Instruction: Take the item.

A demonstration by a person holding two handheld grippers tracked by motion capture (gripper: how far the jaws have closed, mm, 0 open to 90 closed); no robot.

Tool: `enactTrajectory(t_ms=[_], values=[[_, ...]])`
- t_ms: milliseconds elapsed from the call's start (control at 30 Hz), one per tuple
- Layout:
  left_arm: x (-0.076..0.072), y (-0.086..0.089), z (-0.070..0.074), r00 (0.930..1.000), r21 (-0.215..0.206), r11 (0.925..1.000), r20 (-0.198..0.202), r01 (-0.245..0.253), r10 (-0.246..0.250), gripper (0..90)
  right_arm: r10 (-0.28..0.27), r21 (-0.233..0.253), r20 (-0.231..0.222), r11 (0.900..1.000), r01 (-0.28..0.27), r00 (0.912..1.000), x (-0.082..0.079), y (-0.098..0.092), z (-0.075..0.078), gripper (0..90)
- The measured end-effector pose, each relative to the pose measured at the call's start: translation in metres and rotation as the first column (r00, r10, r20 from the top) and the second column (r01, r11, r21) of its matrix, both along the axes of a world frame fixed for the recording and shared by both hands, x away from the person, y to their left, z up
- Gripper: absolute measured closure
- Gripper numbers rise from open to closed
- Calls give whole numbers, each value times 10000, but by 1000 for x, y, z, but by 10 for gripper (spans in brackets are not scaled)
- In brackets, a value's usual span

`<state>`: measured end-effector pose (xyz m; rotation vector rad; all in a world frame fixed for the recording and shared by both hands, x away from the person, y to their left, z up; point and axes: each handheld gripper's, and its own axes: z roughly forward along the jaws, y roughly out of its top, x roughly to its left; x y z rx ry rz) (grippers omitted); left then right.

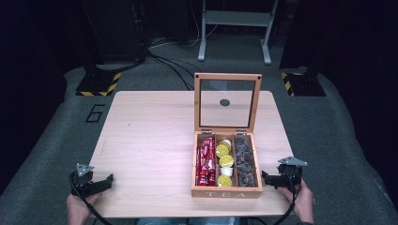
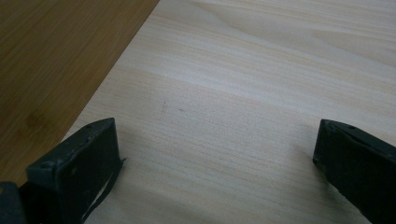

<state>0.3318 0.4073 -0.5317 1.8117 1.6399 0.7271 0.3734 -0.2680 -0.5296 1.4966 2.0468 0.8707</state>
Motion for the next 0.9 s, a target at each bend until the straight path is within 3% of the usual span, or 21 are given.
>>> enactTrajectory(t_ms=[167,367,600,800,900], values=[[0,-1,1,9996,-26,9999,-243,142,-143,33,164,15,-11,9999,-164,9999,1,-2,0,0],[-1,-9,6,9968,-306,9969,-310,726,-735,31,308,58,-24,9995,-307,9995,2,-4,0,0],[0,-25,17,9942,-433,9933,-31,1074,-1077,29,386,-11,-7,9993,-386,9993,1,-5,0,0],[0,-42,29,9865,-285,9861,64,1639,-1638,29,387,-21,-15,9992,-387,9993,1,-5,0,1],[1,-45,34,9852,-421,9844,221,1706,-1698,29,396,-11,-7,9992,-396,9992,1,-5,0,1]])
